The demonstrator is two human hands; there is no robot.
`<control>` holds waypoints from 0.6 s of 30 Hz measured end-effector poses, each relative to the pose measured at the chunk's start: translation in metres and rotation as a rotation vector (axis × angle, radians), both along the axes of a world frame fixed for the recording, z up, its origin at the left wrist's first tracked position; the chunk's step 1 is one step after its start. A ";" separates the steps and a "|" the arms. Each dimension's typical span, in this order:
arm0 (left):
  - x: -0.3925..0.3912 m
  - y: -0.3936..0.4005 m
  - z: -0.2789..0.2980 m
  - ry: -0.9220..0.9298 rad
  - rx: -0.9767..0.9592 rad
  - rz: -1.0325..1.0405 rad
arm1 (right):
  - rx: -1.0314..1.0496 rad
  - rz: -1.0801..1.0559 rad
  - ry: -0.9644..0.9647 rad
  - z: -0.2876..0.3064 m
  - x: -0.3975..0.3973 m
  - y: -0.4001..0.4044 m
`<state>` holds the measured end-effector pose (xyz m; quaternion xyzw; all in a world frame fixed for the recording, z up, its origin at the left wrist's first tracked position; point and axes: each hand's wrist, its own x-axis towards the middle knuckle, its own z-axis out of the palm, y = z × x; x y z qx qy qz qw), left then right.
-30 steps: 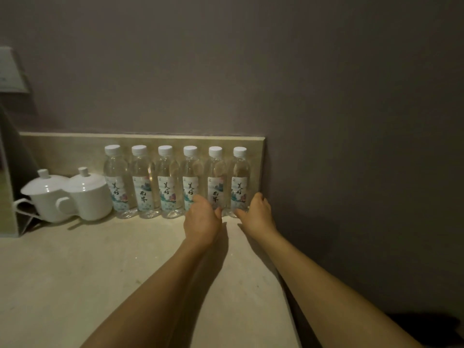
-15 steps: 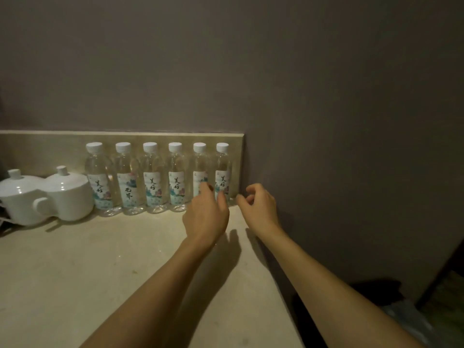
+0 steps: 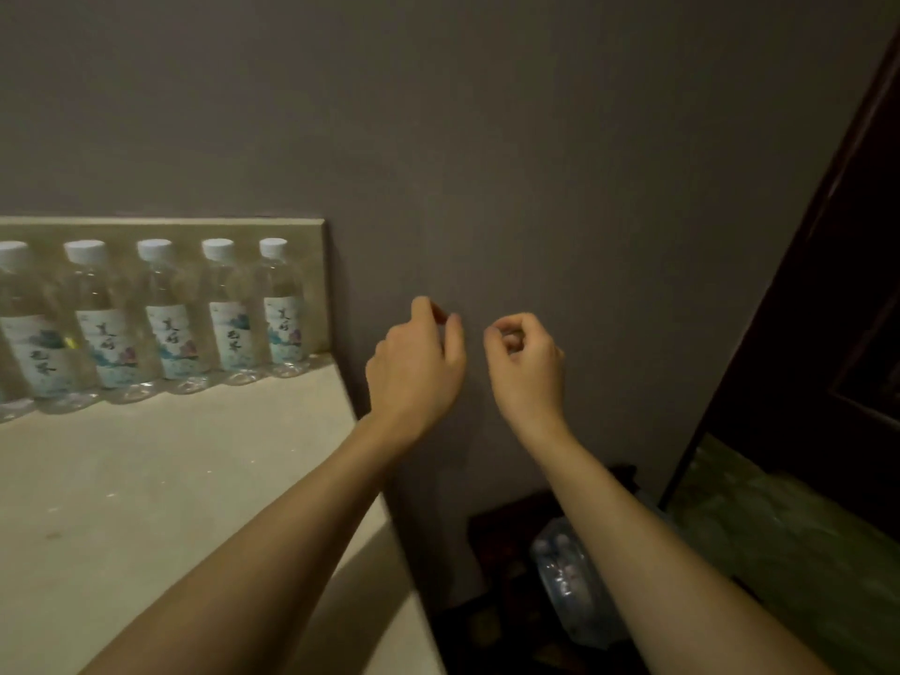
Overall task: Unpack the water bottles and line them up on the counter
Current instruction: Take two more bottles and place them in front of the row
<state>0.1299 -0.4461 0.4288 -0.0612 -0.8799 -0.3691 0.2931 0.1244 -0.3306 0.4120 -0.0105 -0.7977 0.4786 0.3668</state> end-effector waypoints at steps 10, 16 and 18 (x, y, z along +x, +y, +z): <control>-0.011 0.174 -0.028 -0.035 -0.142 -0.111 | -0.020 -0.078 0.018 -0.022 -0.002 0.189; -0.021 0.255 -0.065 -0.153 -0.139 -0.170 | -0.037 -0.071 -0.077 -0.063 -0.007 0.277; -0.027 0.276 -0.083 -0.204 -0.143 -0.185 | -0.062 -0.062 -0.122 -0.078 -0.014 0.297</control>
